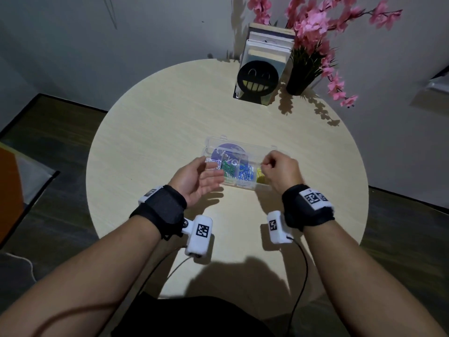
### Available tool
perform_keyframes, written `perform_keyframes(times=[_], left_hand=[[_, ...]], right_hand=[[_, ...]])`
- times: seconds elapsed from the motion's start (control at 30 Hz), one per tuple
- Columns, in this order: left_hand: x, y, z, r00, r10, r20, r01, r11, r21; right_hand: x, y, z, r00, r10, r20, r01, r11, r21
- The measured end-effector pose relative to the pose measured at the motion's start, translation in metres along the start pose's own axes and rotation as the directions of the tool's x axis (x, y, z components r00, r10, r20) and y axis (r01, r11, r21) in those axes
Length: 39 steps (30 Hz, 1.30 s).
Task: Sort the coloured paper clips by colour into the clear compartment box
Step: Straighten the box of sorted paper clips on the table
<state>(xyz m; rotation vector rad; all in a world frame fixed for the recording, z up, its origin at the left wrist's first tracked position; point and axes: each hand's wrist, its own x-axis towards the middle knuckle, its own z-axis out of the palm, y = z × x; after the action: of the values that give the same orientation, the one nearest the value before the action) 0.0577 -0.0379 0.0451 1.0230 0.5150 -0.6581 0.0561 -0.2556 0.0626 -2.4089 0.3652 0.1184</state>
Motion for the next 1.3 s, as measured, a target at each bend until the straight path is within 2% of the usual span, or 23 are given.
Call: perform_keyframes(times=[0.07, 0.17, 0.33, 0.43, 0.57, 0.7, 0.77, 0.8, 0.97, 1.1, 1.23, 1.3], left_hand=[[0.003, 0.009, -0.005, 0.997, 0.051, -0.051, -0.049, 0.998, 0.045], [0.007, 0.022, -0.009, 0.99, 0.093, -0.109, -0.079, 0.989, 0.122], [0.022, 0.044, -0.019, 0.963, 0.194, -0.186, -0.122, 0.932, 0.342], [0.029, 0.052, -0.015, 0.954, 0.218, -0.205, -0.121, 0.908, 0.401], [0.042, 0.053, -0.007, 0.945, 0.248, -0.215, -0.094, 0.833, 0.545], [0.056, 0.052, 0.004, 0.944, 0.239, -0.225, -0.053, 0.788, 0.613], [0.061, 0.053, 0.007, 0.952, 0.213, -0.218, -0.008, 0.733, 0.68], [0.067, 0.053, 0.007, 0.957, 0.191, -0.22, 0.01, 0.732, 0.681], [0.076, 0.057, 0.021, 0.972, 0.108, -0.206, 0.038, 0.8, 0.598], [0.087, 0.057, 0.028, 0.979, 0.11, -0.172, 0.017, 0.796, 0.605], [0.094, 0.052, 0.029, 0.979, 0.116, -0.169, -0.01, 0.851, 0.525], [0.095, 0.049, 0.027, 0.974, 0.128, -0.189, -0.04, 0.912, 0.409]], right_hand=[[0.011, 0.016, -0.008, 0.992, 0.124, -0.027, -0.125, 0.991, -0.051], [0.026, 0.035, -0.01, 0.971, 0.234, -0.053, -0.239, 0.959, -0.154], [0.037, 0.05, -0.005, 0.954, 0.299, 0.019, -0.278, 0.907, -0.316], [0.041, 0.052, -0.002, 0.944, 0.327, 0.035, -0.299, 0.897, -0.324], [0.048, 0.055, -0.007, 0.954, 0.298, -0.027, -0.295, 0.921, -0.253], [0.058, 0.06, -0.012, 0.94, 0.321, -0.12, -0.338, 0.923, -0.181], [0.064, 0.061, -0.013, 0.932, 0.351, -0.085, -0.359, 0.925, -0.121], [0.067, 0.061, -0.014, 0.931, 0.363, -0.044, -0.365, 0.927, -0.083], [0.075, 0.058, -0.01, 0.923, 0.367, 0.116, -0.374, 0.926, 0.048], [0.081, 0.059, -0.008, 0.898, 0.425, 0.115, -0.439, 0.882, 0.173], [0.08, 0.06, -0.01, 0.872, 0.462, 0.162, -0.489, 0.826, 0.28], [0.078, 0.058, -0.012, 0.874, 0.464, 0.143, -0.482, 0.789, 0.381]])
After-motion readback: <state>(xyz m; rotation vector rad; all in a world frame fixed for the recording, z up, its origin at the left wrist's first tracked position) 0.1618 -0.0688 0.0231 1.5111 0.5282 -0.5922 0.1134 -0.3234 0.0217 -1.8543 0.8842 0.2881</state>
